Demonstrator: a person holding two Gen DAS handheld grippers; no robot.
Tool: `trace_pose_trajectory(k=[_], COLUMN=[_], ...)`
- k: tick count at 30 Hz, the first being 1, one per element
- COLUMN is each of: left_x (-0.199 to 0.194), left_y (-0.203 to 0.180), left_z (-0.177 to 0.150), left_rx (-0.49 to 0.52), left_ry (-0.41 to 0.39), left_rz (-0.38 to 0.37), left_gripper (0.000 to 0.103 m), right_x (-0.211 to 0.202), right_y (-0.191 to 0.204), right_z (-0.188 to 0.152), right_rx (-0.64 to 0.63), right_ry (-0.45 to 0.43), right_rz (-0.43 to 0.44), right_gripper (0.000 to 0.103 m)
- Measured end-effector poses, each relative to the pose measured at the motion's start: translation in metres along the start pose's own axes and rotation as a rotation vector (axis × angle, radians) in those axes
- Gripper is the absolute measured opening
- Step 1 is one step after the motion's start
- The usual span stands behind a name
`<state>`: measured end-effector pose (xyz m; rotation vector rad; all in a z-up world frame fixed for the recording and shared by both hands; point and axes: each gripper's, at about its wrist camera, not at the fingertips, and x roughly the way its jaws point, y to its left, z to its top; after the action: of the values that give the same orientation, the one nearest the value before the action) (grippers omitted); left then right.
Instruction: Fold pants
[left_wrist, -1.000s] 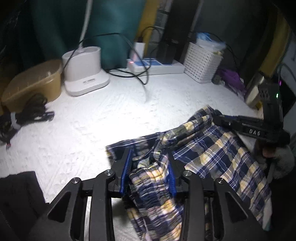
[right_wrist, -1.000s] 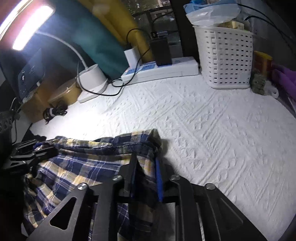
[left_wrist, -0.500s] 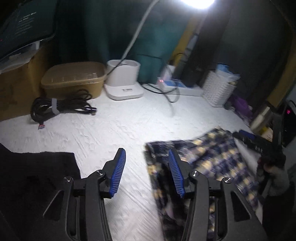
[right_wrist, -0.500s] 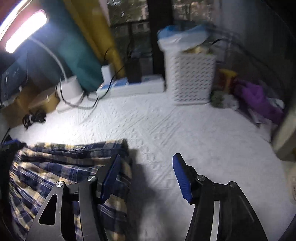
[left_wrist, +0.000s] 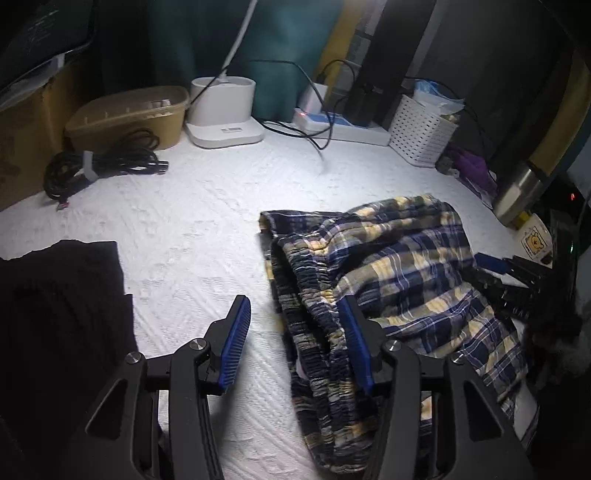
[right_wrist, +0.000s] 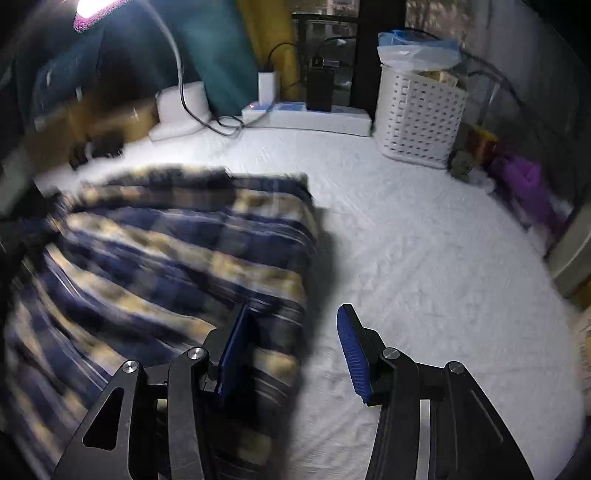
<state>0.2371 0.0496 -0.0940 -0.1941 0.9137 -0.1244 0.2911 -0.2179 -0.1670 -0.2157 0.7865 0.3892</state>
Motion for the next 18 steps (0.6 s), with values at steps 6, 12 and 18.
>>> trace_pose_trajectory(k=[6,12,18], left_x=[-0.02,-0.043,-0.016], left_y=[-0.004,-0.017,-0.026], left_z=[-0.002,-0.012,-0.039], left_rx=[-0.003,0.006,0.011], left_ry=[-0.057,-0.092,0.036], left_rz=[0.042,-0.033,0.008], left_gripper=[0.051,0.051,0.051], right_x=[-0.017,-0.049,-0.052], right_y=[-0.024,-0.021,0.016], right_z=[-0.009,-0.027,-0.048], right_rx=[0.069,0.139,0.069], right_ry=[0.0,-0.032,-0.001], right_rz=[-0.075,0.066,0.082], right_gripper=[0.051,0.051,0.051])
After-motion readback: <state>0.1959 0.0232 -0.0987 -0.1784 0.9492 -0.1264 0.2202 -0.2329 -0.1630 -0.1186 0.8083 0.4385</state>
